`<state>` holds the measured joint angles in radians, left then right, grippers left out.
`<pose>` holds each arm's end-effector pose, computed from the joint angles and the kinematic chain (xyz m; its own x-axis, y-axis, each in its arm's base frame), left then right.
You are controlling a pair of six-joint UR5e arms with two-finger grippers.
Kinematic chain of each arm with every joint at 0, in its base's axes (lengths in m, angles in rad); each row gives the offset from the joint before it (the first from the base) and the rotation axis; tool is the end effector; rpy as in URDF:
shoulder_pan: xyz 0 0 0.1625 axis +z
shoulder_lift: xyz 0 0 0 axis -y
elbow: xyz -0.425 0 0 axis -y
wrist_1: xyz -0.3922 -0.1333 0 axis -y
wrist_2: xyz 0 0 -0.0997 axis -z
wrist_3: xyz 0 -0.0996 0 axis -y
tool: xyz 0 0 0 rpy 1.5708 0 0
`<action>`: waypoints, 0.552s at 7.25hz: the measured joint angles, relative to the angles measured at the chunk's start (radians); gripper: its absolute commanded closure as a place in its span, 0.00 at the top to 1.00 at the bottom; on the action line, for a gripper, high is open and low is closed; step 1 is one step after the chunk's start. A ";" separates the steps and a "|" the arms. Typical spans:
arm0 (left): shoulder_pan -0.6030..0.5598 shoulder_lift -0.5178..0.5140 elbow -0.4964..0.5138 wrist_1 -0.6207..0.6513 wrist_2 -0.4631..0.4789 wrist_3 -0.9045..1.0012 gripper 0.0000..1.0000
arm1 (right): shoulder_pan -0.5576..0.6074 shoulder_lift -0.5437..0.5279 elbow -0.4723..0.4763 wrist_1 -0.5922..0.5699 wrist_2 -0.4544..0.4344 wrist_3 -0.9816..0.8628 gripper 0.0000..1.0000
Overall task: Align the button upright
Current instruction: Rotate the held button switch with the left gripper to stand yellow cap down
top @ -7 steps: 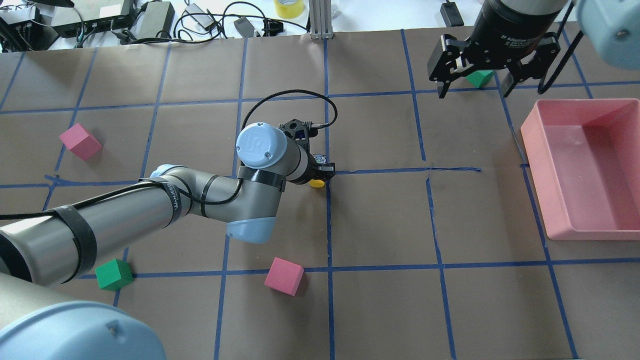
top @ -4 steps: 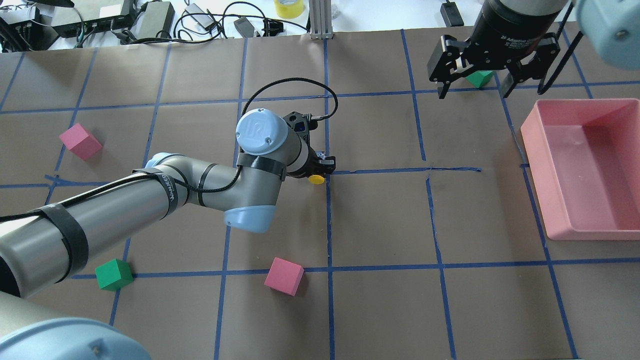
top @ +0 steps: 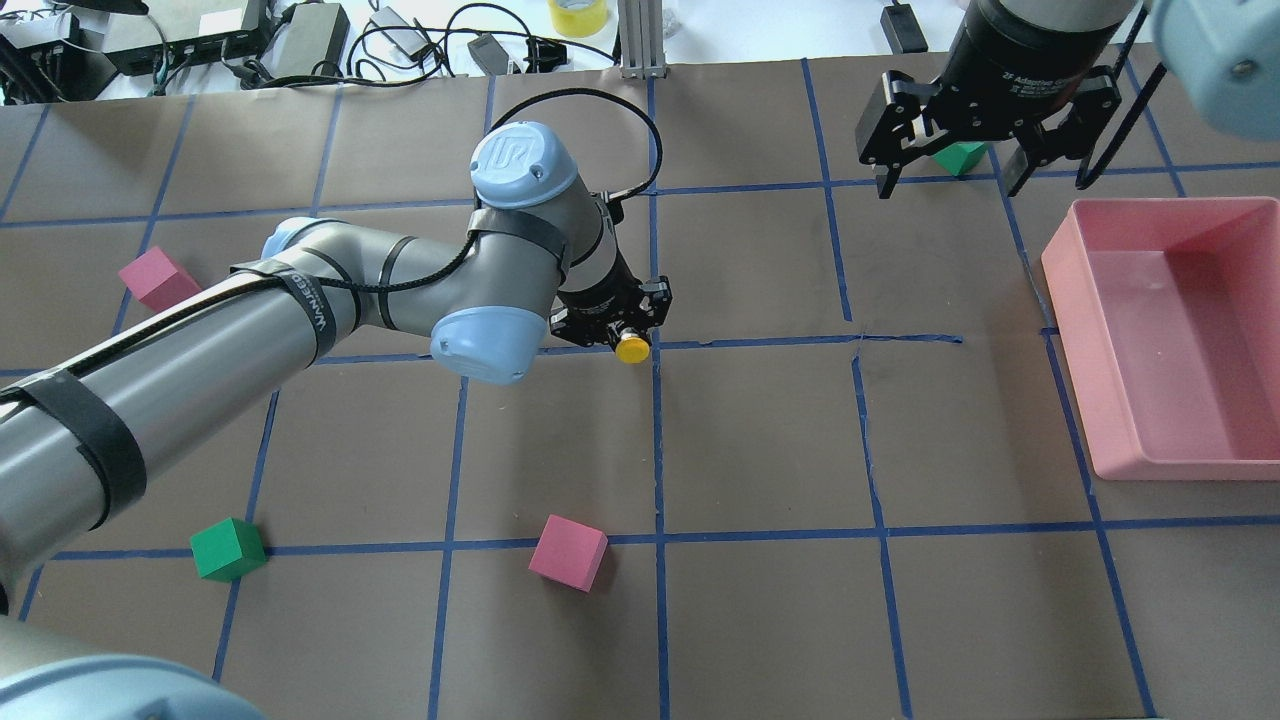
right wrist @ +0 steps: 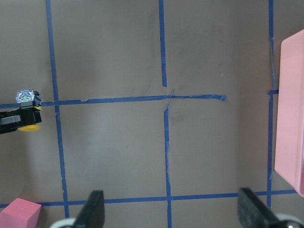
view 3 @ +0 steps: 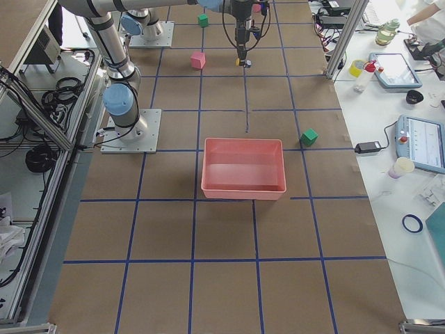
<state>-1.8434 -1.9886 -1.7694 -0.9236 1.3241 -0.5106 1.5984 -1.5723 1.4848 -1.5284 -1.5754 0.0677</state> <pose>-0.3120 -0.5307 0.2307 -0.9445 -0.2363 0.2280 -0.2206 0.9710 0.0924 0.1464 -0.4903 0.5268 -0.9992 0.0402 0.0015 0.0401 0.9982 -0.0453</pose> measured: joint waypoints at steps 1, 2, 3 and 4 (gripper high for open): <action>0.016 0.002 0.004 -0.031 -0.063 -0.090 0.00 | 0.000 0.000 0.000 0.000 -0.001 0.000 1.00; 0.035 0.003 0.005 -0.073 -0.130 -0.190 0.00 | 0.000 -0.001 0.001 0.001 -0.001 0.000 1.00; 0.053 0.003 0.005 -0.120 -0.194 -0.288 0.00 | 0.000 -0.001 0.002 0.003 -0.004 -0.001 1.00; 0.069 0.003 0.003 -0.160 -0.267 -0.387 0.00 | 0.000 -0.001 0.003 0.009 -0.008 -0.003 1.00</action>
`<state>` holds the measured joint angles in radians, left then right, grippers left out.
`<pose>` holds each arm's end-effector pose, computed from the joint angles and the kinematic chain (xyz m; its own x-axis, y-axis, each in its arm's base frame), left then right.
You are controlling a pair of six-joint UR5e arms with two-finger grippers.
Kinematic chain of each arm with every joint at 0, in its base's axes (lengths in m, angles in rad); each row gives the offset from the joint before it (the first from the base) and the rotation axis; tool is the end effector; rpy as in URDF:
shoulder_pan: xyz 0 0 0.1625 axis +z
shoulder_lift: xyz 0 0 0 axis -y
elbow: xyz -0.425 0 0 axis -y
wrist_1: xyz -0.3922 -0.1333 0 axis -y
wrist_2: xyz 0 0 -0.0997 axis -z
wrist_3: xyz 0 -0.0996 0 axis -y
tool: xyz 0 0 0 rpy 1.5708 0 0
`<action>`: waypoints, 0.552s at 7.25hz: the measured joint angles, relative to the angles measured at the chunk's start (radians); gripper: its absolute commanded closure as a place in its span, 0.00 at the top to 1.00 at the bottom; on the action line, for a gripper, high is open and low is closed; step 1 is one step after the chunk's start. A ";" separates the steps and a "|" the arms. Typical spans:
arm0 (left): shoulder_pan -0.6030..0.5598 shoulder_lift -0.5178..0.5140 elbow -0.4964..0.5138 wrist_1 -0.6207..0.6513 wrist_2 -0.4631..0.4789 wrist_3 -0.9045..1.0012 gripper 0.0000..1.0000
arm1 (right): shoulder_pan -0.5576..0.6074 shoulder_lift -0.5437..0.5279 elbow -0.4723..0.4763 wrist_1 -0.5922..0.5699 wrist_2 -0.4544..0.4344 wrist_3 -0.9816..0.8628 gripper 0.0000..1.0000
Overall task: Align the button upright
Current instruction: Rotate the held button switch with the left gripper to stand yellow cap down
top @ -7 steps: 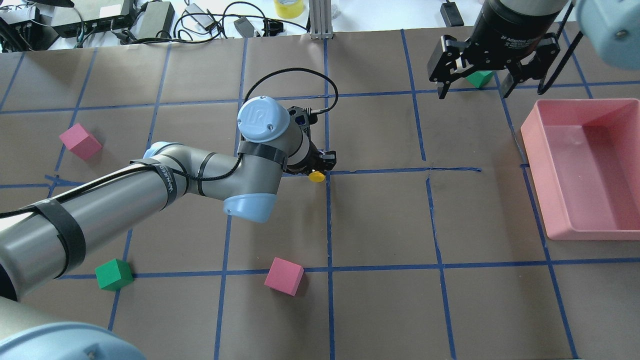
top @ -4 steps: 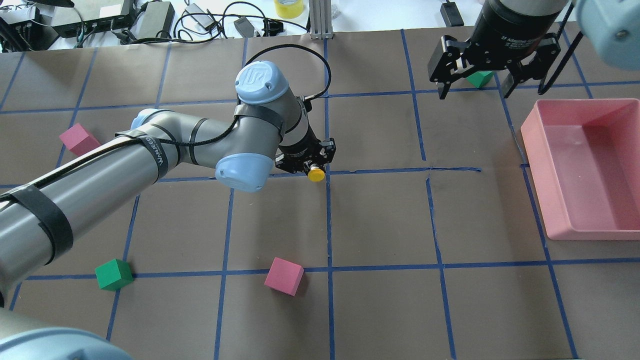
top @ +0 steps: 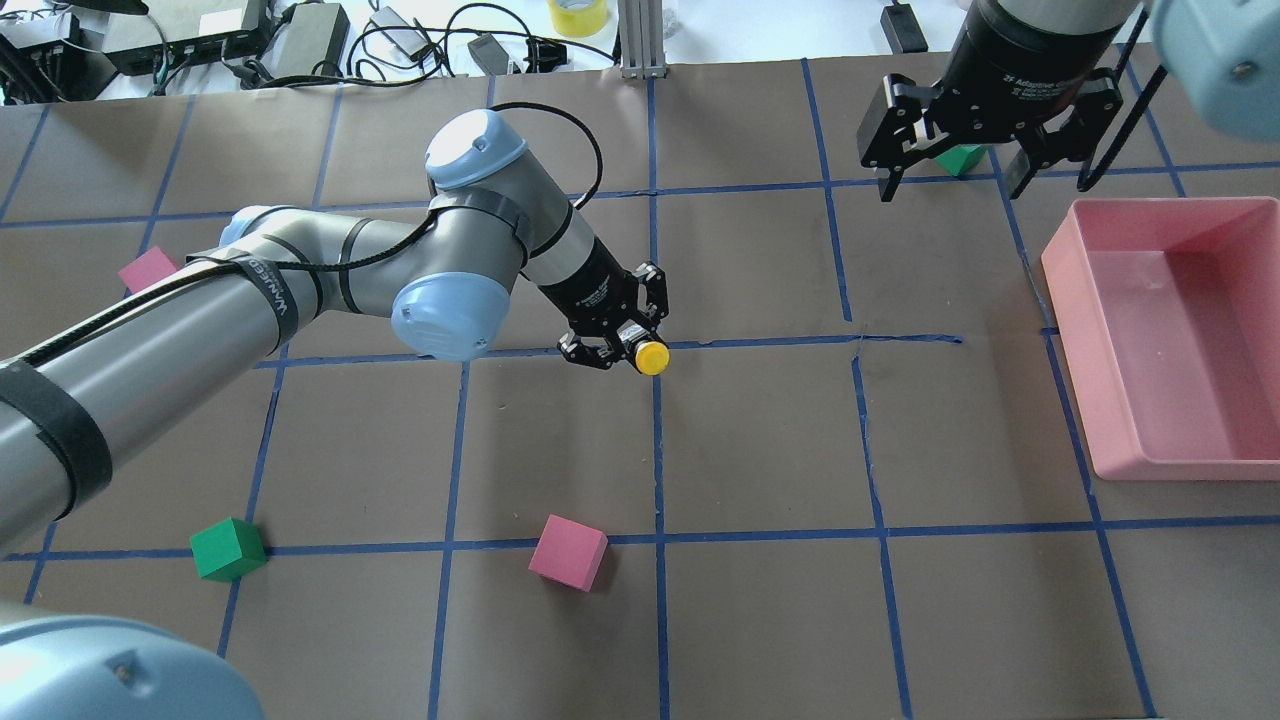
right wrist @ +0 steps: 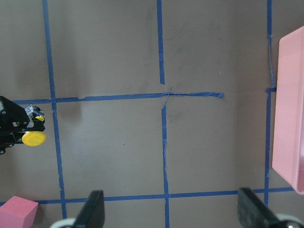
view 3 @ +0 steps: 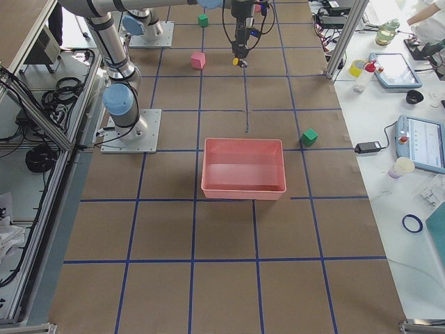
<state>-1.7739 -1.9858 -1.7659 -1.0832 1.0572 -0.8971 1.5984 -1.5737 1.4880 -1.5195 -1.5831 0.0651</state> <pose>-0.2957 -0.5324 0.2284 -0.6962 -0.6868 0.2087 -0.5513 0.6978 0.4573 0.1456 -0.4888 0.5250 -0.9992 0.0379 0.0100 0.0375 0.9987 -0.0351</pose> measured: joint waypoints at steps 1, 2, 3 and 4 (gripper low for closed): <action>0.017 -0.003 -0.005 -0.023 -0.078 -0.086 0.00 | 0.000 0.000 0.001 0.005 -0.002 -0.001 1.00; 0.036 -0.010 -0.020 -0.034 -0.148 -0.141 0.00 | 0.000 0.001 0.001 0.007 -0.004 -0.001 1.00; 0.061 -0.017 -0.050 -0.039 -0.210 -0.165 0.00 | 0.000 0.001 0.005 0.008 -0.005 -0.001 1.00; 0.090 -0.021 -0.092 -0.040 -0.293 -0.173 0.02 | 0.000 0.001 0.013 0.008 -0.005 -0.001 1.00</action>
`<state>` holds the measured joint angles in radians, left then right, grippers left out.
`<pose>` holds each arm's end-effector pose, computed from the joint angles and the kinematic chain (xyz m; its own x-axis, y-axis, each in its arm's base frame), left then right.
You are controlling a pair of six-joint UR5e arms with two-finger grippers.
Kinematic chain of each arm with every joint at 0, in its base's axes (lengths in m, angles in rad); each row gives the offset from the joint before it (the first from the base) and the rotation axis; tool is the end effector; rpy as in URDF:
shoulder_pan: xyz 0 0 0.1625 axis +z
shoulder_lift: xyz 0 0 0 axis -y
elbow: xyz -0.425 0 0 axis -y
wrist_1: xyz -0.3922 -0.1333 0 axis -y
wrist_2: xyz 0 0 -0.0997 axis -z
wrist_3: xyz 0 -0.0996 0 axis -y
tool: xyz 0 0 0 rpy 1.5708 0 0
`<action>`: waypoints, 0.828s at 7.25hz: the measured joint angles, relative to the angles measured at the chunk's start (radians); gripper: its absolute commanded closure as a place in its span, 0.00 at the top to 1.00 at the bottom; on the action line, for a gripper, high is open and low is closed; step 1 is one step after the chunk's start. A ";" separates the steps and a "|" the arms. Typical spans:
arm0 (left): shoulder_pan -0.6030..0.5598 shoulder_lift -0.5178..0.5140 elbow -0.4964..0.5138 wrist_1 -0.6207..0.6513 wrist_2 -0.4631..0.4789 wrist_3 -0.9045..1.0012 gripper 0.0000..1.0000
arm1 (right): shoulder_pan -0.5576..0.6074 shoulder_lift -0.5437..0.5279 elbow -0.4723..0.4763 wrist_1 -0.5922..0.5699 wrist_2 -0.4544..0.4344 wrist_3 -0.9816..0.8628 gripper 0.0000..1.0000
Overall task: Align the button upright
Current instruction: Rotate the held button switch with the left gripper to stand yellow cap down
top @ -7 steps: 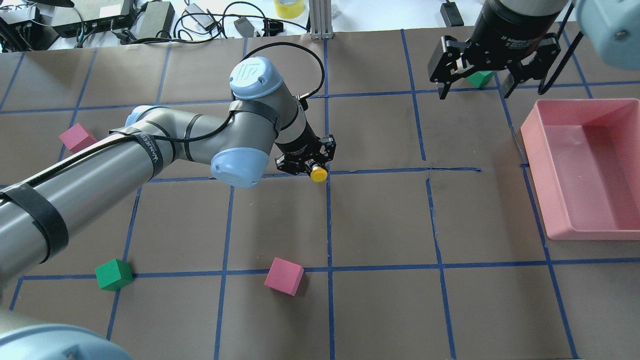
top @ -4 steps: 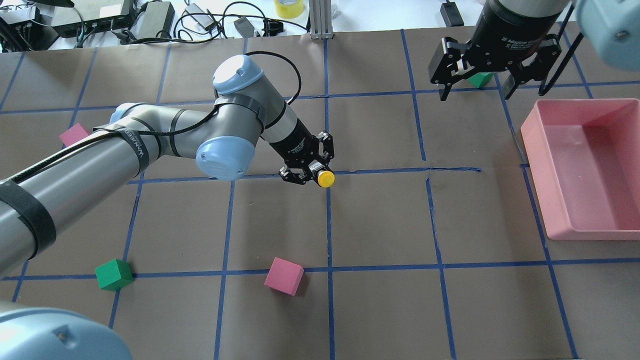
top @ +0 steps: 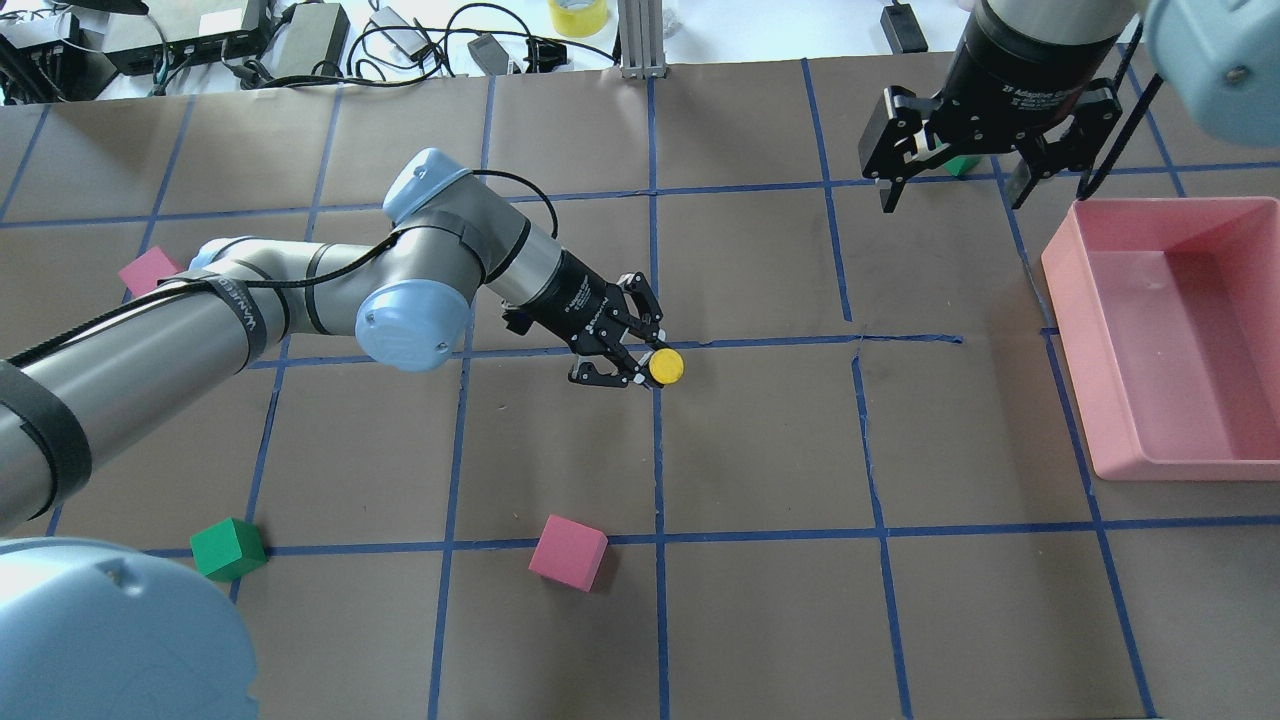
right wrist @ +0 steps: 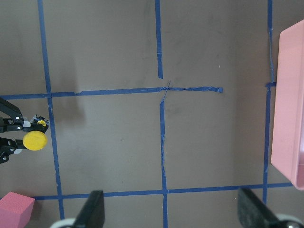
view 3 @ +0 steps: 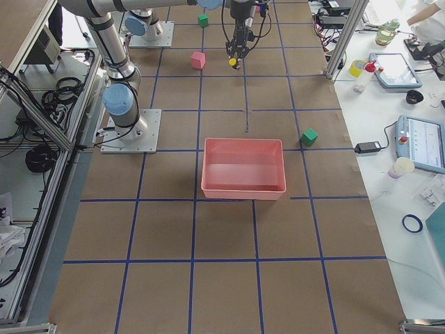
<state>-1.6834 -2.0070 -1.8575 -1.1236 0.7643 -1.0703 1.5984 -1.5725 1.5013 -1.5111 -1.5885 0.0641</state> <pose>-0.2658 -0.5243 0.1948 -0.4354 -0.8953 0.0945 -0.5708 0.3557 0.7400 0.1450 -0.4875 0.5170 -0.9992 0.0367 0.0169 0.0365 0.9993 -0.0126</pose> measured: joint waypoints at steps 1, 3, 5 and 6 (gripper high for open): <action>0.024 -0.002 -0.035 -0.001 -0.083 -0.001 0.03 | 0.000 0.000 0.007 0.000 0.000 -0.001 1.00; 0.054 -0.008 -0.067 -0.006 -0.162 -0.006 0.03 | 0.000 0.000 0.011 0.001 -0.001 -0.001 1.00; 0.066 -0.023 -0.077 -0.009 -0.203 -0.004 0.07 | 0.000 0.000 0.016 0.002 -0.001 -0.001 1.00; 0.076 -0.031 -0.081 -0.009 -0.205 -0.002 0.10 | 0.000 0.000 0.017 0.002 -0.001 -0.001 1.00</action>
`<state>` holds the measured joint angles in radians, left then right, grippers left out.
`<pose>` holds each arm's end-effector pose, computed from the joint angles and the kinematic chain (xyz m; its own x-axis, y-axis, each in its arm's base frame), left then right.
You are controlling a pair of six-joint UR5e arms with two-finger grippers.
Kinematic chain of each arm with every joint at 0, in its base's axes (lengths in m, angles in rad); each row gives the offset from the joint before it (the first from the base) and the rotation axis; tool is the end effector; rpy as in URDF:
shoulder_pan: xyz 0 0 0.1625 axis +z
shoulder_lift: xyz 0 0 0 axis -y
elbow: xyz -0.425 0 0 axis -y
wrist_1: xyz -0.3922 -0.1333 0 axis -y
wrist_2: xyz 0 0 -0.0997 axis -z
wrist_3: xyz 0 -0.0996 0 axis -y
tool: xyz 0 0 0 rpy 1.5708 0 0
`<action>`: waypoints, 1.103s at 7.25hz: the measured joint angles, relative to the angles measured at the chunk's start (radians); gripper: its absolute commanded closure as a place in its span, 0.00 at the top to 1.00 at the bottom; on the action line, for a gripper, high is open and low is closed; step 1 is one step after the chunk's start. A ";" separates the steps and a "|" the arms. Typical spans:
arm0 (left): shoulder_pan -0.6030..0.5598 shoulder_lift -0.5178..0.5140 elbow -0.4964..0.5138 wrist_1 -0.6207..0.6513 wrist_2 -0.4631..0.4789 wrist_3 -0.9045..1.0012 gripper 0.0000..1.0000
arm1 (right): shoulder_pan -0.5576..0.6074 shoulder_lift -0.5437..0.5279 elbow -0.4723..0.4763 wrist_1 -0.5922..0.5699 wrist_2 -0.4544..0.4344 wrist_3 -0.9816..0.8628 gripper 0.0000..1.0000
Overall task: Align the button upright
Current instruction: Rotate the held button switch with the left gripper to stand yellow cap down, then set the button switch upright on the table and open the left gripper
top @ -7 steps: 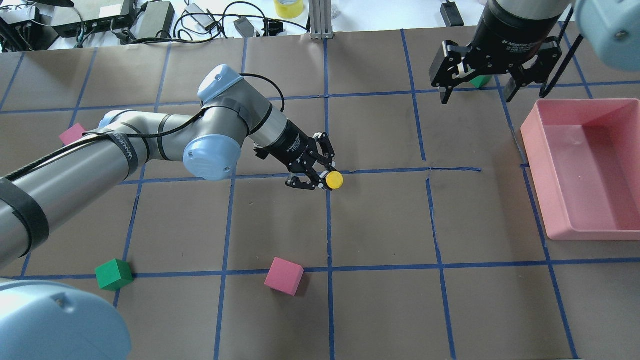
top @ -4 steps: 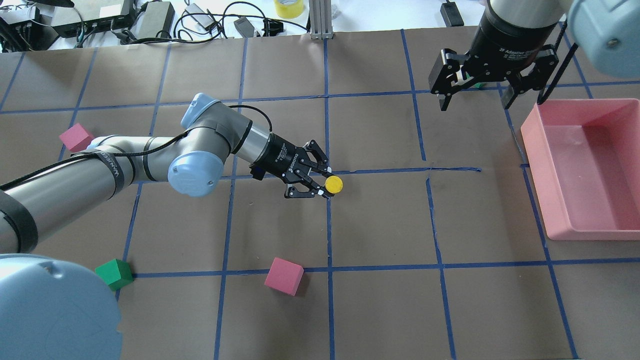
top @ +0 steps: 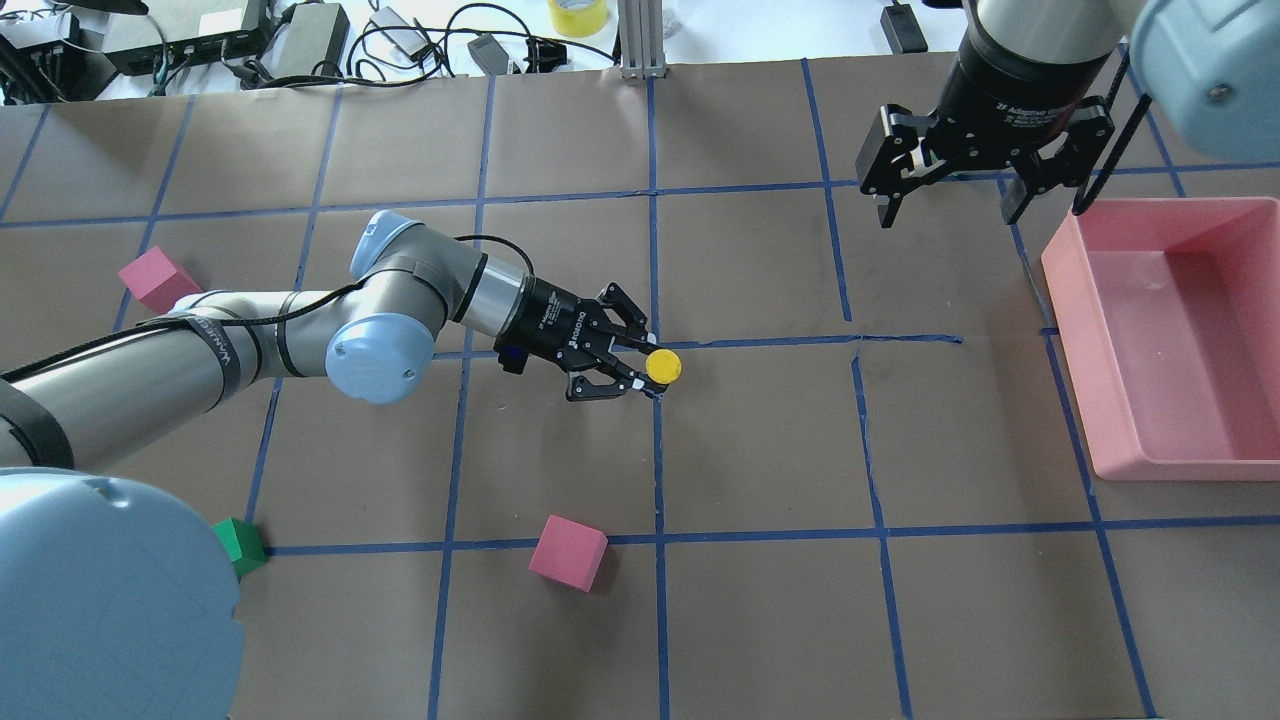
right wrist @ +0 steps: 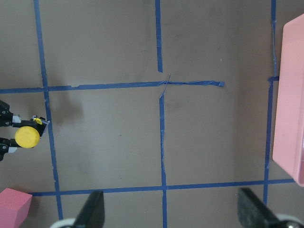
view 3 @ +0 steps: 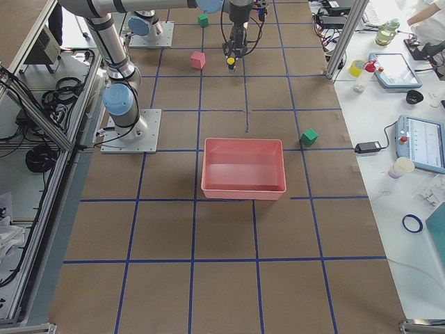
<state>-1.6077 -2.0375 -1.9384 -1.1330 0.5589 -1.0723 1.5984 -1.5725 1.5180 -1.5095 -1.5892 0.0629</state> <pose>-0.2370 -0.5178 0.1643 -0.2890 -0.9567 0.0347 -0.4597 0.1705 0.8715 0.1449 -0.4861 0.5086 -0.9992 0.0352 0.0188 0.0353 0.9994 0.0056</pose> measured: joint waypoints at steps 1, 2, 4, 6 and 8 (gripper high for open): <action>0.006 -0.010 -0.002 0.000 0.002 0.001 0.10 | 0.000 0.000 0.000 0.000 0.000 0.000 1.00; 0.008 -0.018 -0.004 -0.001 0.003 0.000 0.17 | 0.000 0.000 0.001 0.000 0.000 0.000 1.00; 0.009 -0.028 -0.012 -0.002 0.004 -0.005 0.33 | 0.000 0.000 0.001 0.000 -0.001 0.000 1.00; 0.009 -0.034 -0.015 -0.014 0.004 -0.001 0.43 | 0.000 0.000 0.001 0.000 -0.001 0.000 1.00; 0.010 -0.036 -0.021 -0.027 -0.002 0.010 0.93 | 0.000 0.000 0.001 0.000 -0.002 0.000 1.00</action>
<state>-1.5980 -2.0737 -1.9597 -1.1604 0.5564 -1.0619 1.5982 -1.5723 1.5186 -1.5094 -1.5907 0.0629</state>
